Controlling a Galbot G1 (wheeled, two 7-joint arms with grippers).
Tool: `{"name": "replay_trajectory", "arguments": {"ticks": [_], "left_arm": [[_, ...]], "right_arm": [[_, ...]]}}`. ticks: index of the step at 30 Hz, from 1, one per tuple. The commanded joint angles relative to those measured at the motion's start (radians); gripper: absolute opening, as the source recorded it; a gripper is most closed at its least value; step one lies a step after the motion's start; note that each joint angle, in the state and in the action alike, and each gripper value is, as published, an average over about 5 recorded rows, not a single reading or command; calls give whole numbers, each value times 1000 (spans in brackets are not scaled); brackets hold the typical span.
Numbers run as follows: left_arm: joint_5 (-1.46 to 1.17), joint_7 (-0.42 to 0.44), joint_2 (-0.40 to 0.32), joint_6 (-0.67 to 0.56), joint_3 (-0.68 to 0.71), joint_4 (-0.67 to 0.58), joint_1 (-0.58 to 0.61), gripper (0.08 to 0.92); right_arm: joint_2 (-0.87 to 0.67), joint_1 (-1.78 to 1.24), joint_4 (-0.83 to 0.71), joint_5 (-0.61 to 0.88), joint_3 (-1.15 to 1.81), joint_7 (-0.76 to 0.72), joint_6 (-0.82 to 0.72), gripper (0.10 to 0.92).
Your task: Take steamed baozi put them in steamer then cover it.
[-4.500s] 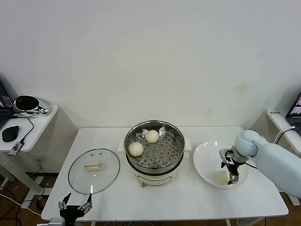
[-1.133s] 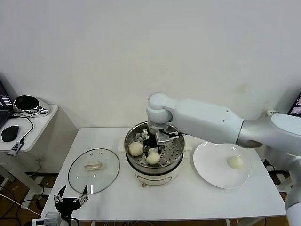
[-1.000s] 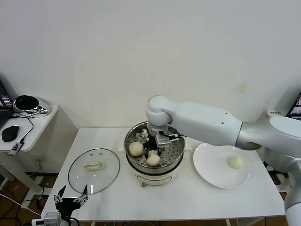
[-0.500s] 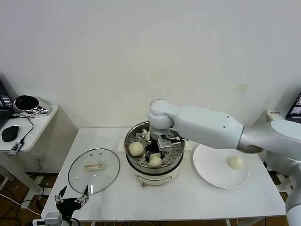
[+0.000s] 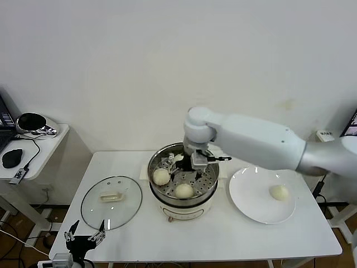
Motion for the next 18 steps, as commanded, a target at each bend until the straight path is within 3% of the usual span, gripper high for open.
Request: {"name": "replay_trajectory", "arguments": {"ticks": [1,9,18], "left_arm": [[-5,4,2,6,7,-15,6,823],[-8,9,12,14,27,-16,3,823],[-6,15,14,21,28,-24,20,823]], "right_arm": [[-335,214,174,292,-51,133,-469,823],[-588,168,133,363,-28,54,-782,823],[-640,-147,8,256,200,16,-997,823]]}}
